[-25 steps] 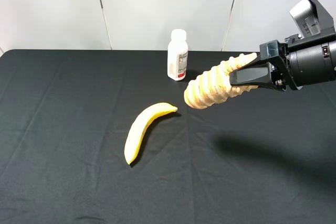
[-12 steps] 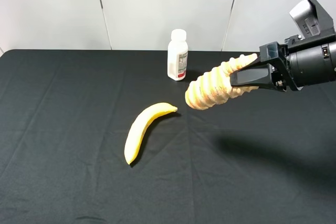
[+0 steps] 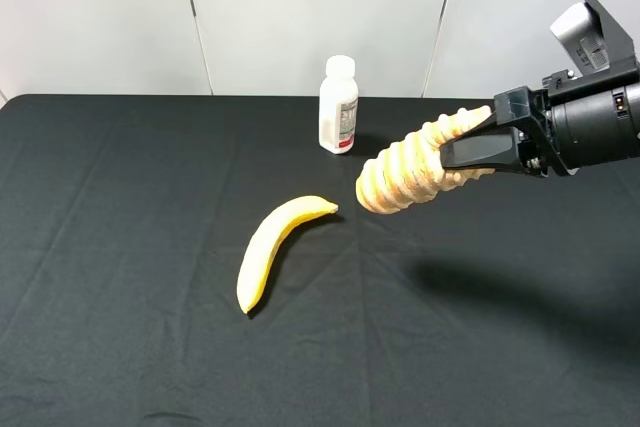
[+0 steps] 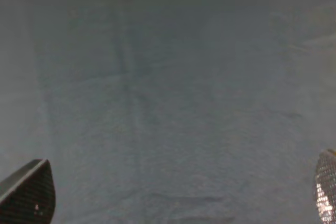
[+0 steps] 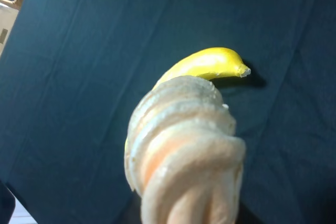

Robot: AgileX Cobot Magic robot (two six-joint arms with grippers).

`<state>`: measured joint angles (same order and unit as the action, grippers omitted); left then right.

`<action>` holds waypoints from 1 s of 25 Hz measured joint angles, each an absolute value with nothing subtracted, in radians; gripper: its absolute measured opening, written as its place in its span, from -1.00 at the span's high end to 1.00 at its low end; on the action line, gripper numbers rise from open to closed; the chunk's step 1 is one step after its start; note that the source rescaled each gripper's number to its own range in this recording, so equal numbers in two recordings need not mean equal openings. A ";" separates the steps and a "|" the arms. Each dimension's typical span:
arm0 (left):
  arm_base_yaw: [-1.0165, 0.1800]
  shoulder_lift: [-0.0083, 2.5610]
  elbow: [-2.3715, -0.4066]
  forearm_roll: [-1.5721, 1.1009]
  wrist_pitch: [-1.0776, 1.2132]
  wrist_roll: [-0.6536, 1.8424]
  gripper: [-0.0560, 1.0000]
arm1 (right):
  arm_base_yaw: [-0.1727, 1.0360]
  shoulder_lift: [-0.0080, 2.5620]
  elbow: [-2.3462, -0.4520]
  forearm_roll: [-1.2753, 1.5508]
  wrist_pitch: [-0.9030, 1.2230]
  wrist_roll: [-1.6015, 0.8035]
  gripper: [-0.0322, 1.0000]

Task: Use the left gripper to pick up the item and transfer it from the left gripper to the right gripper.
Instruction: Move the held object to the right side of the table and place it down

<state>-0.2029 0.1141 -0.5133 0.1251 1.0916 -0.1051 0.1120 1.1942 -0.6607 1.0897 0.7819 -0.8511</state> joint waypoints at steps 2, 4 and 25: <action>-0.151 0.114 -0.513 0.125 1.092 -0.105 -0.97 | 0.112 1.194 -0.661 1.090 0.782 -0.851 0.91; -0.105 0.114 -0.513 0.125 1.092 -0.105 -0.97 | 0.112 1.194 -0.661 1.089 0.782 -0.851 0.91; 0.008 -0.005 -0.513 0.122 1.096 -0.105 -0.97 | 0.112 1.306 -0.782 0.909 0.827 -0.560 0.91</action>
<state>0.0081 -0.0045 -0.5133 0.1219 1.0957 -0.1051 0.1120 1.3055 -0.7816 0.9086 0.8274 -0.5598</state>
